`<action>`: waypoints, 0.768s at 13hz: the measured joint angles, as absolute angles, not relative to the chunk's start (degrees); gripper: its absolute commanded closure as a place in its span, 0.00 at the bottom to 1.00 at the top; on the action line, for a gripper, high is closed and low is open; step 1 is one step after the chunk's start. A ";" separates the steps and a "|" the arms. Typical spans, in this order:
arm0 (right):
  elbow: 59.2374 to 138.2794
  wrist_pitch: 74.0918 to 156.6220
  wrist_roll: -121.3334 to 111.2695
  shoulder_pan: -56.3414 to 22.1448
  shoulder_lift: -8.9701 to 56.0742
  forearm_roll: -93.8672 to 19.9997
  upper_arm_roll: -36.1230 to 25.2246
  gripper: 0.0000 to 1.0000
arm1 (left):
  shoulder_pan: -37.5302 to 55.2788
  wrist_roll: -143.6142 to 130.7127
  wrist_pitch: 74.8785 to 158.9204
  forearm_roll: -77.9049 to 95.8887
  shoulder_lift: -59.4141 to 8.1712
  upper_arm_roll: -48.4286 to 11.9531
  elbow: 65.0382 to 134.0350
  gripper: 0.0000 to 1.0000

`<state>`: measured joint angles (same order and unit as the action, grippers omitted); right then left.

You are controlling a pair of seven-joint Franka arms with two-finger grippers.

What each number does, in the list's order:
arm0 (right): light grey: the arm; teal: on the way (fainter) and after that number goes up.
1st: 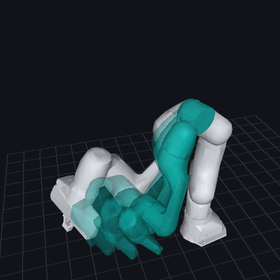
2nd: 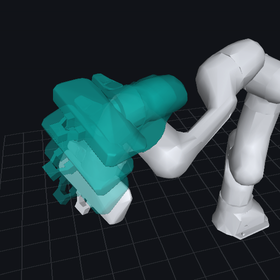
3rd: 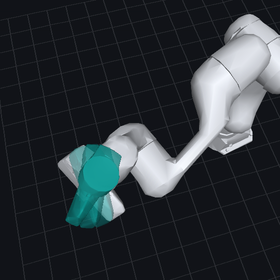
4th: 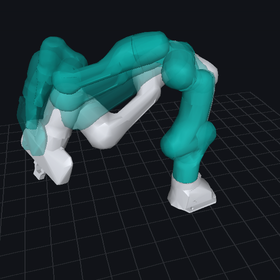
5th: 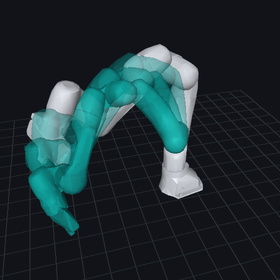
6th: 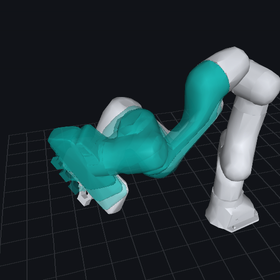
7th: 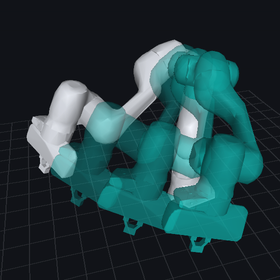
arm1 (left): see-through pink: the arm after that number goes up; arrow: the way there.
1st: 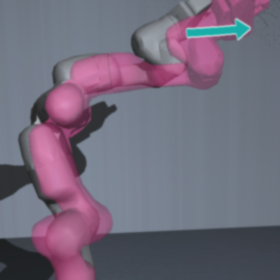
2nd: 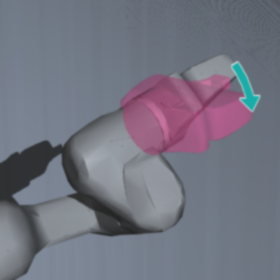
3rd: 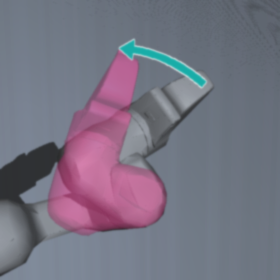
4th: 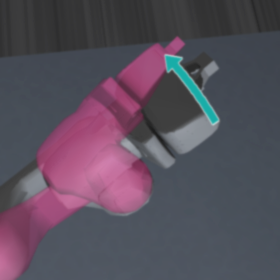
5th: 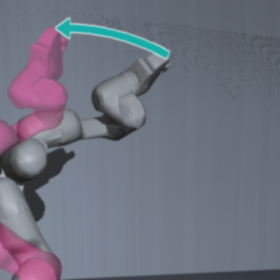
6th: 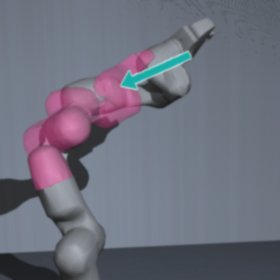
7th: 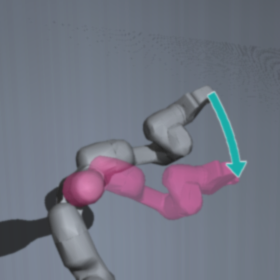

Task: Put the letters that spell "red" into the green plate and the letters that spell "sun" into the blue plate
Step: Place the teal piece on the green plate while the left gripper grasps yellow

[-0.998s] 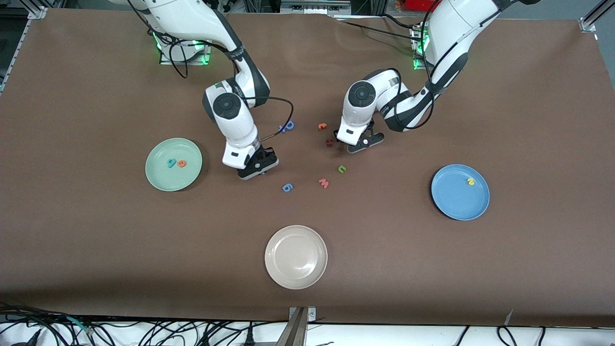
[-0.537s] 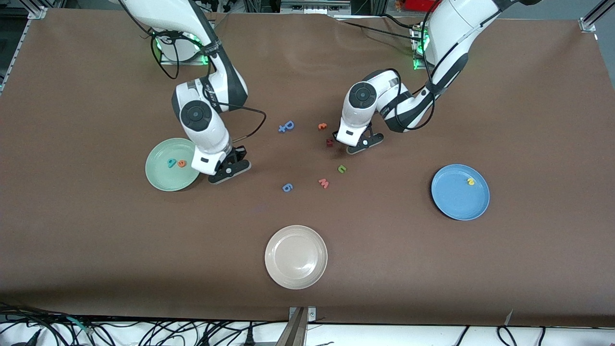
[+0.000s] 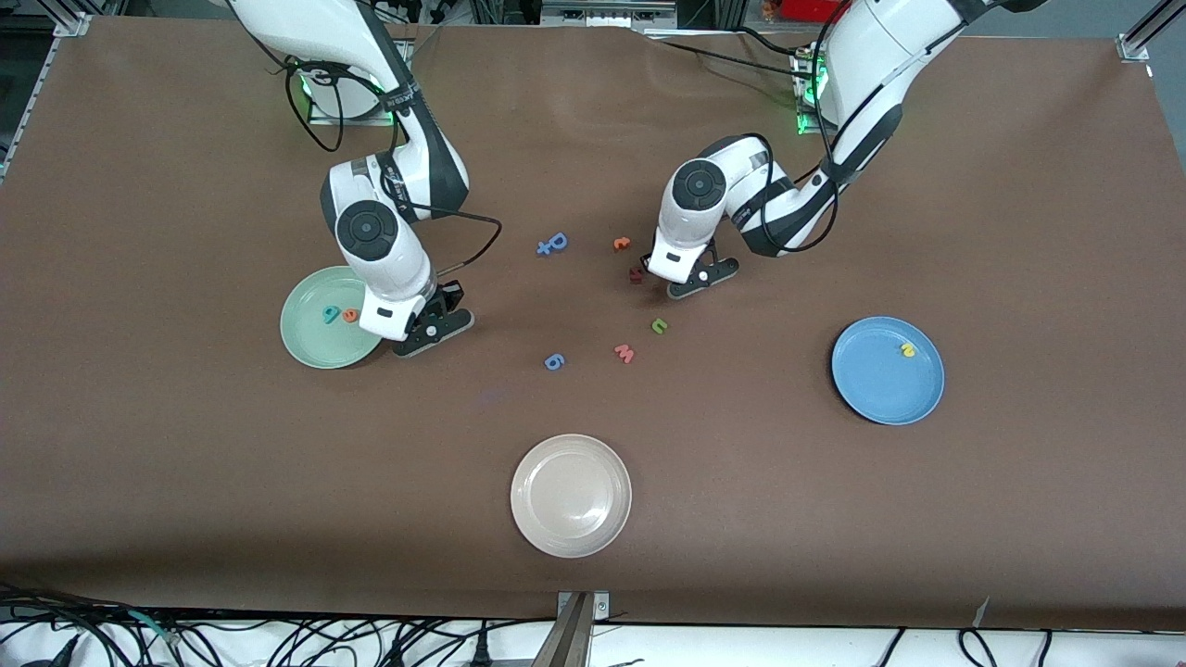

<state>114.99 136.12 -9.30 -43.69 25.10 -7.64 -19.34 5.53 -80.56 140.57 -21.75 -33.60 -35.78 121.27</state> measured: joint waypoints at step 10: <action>116.12 126.94 -28.87 -37.31 27.42 -7.63 -30.18 0.01 | 5.51 -80.67 140.66 -21.70 -33.83 -35.90 121.02 0.88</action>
